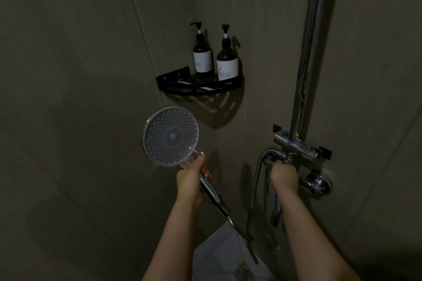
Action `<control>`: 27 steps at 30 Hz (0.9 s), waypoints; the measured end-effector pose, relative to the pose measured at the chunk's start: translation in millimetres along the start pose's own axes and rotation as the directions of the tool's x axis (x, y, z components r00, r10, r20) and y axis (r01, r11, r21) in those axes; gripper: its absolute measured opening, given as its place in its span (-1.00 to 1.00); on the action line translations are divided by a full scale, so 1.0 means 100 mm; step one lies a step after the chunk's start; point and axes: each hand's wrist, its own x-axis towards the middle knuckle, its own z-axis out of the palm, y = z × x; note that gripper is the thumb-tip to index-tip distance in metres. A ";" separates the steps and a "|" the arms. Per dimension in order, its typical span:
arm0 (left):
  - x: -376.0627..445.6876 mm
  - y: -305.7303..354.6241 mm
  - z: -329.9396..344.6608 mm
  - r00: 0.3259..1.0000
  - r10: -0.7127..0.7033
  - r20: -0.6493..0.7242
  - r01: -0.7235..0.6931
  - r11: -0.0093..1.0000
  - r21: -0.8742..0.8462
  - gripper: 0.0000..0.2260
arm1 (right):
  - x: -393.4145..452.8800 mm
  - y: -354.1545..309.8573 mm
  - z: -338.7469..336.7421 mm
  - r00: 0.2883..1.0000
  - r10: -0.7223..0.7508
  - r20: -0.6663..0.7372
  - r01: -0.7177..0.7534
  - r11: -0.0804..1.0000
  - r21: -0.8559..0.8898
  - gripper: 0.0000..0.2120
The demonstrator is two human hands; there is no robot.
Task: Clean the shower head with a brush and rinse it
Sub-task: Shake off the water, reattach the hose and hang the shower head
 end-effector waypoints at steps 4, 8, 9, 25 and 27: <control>0.03 -0.03 0.04 1.000 -0.010 0.024 0.011 1.000 -0.009 -0.82 | -0.01 0.07 0.01 0.996 -0.086 -0.029 0.085 0.996 -0.025 -0.59; 0.02 -0.09 0.09 0.997 -0.030 0.077 0.032 0.999 -0.026 -0.82 | -0.01 0.06 -0.01 0.999 0.003 -0.046 0.003 0.990 0.140 -0.63; 0.02 -0.11 0.11 0.996 -0.028 0.088 0.030 0.999 -0.025 -0.82 | 0.01 0.06 0.02 0.998 0.055 -0.035 -0.046 0.974 0.221 -0.61; -0.01 -0.16 0.04 0.994 -0.055 0.091 0.055 0.998 0.007 -0.79 | -0.10 -0.06 0.20 0.904 0.250 0.346 -0.378 0.092 0.921 -0.62; -0.02 -0.15 0.00 0.995 -0.053 0.089 0.053 0.999 0.006 -0.79 | -0.09 -0.07 0.20 0.890 0.239 0.388 -0.398 -0.010 0.917 -0.58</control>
